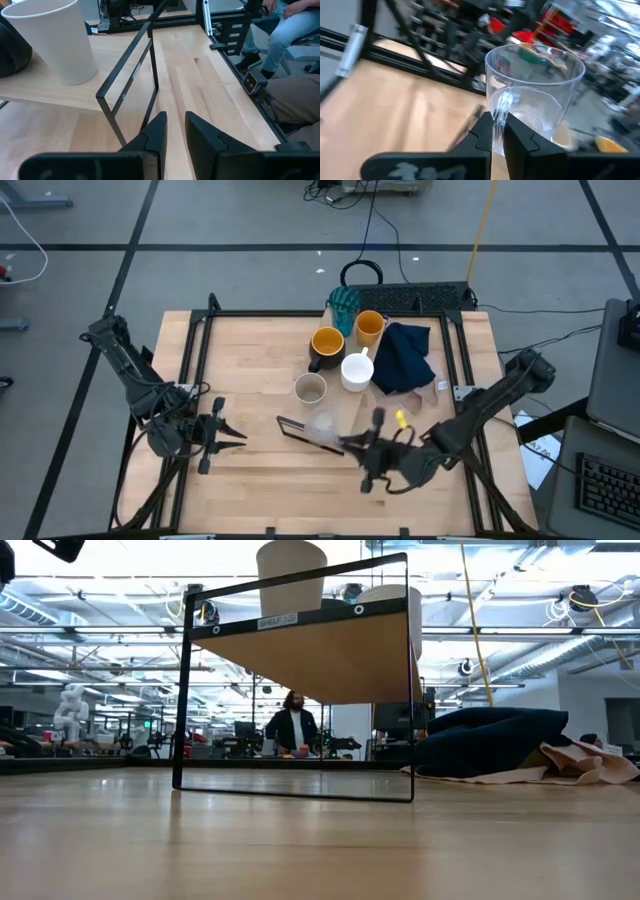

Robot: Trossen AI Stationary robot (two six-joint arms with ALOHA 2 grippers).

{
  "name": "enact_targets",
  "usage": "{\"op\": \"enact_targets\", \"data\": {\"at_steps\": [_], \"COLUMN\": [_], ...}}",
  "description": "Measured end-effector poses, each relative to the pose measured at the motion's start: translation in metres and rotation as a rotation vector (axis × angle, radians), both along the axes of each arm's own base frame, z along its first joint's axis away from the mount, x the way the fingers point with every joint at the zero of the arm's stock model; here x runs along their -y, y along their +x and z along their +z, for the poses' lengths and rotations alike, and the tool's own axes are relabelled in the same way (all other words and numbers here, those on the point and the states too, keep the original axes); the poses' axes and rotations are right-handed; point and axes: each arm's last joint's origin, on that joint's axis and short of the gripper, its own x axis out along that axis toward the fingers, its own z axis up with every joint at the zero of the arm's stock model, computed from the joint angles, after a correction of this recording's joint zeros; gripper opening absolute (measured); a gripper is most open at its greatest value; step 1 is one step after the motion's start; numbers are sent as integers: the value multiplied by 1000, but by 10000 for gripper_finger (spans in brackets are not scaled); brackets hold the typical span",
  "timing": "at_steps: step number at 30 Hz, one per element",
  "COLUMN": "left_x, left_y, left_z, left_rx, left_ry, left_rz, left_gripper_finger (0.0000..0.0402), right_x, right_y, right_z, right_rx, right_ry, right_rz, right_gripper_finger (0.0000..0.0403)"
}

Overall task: Stack small to large cups/mugs on shelf
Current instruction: Put the transparent mug on the shelf

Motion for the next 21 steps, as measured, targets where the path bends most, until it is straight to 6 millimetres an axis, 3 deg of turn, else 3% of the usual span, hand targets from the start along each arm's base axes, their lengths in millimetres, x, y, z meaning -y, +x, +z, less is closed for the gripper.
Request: {"op": "enact_targets", "data": {"at_steps": [4, 13, 21], "left_x": [-1, -1, -1], "left_y": [0, -1, -1], "left_z": [-1, -2, -2], "left_rx": [-13, -16, -16], "left_ry": [7, -1, -11], "left_rz": [3, 7, 12], "left_gripper_finger": [69, 69, 69], "right_x": [12, 36, 47], "right_y": [-13, -36, -57], "right_z": [4, -46, -60], "right_rx": [-4, 47, 216], "right_ry": [12, 105, 228], "right_rz": [-54, -126, -98], "right_gripper_finger": [11, 11, 11]}}
